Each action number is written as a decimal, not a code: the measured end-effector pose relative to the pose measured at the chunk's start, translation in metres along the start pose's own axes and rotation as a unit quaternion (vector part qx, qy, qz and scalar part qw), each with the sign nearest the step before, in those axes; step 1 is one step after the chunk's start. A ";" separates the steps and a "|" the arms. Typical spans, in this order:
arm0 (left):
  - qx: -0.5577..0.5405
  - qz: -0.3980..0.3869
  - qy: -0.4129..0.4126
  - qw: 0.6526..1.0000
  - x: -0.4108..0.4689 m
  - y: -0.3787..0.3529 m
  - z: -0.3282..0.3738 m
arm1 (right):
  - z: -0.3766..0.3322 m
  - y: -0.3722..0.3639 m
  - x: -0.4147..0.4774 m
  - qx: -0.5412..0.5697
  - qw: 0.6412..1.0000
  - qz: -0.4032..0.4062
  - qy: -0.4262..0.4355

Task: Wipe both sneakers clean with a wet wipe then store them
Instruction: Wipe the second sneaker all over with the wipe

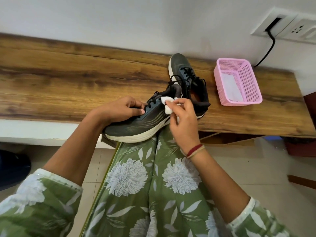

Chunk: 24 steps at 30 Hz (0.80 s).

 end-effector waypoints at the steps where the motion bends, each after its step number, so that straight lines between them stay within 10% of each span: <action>1: -0.002 0.000 0.001 1.000 0.000 0.000 -0.001 | -0.005 -0.008 0.003 -0.022 0.999 -0.032 0.001; 10: 0.004 -0.004 0.008 1.000 0.004 0.001 -0.003 | -0.008 -0.027 -0.002 -0.104 0.992 0.004 -0.064; 18: 0.004 -0.015 0.000 1.000 0.001 0.002 -0.008 | -0.038 -0.029 -0.027 -0.074 0.970 -0.099 0.209; 24: 0.041 -0.066 0.013 0.997 -0.002 0.020 -0.006 | 0.027 0.006 0.014 0.042 0.997 0.028 -0.056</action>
Point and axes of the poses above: each hand's wrist, its own x-axis towards the middle knuckle, its own y-axis out of the back of the hand, z = x × y, the point moved 6 cm from there along x, towards the middle knuckle, and after that the axes turned 7 degrees about -z, right-handed, at the moved point
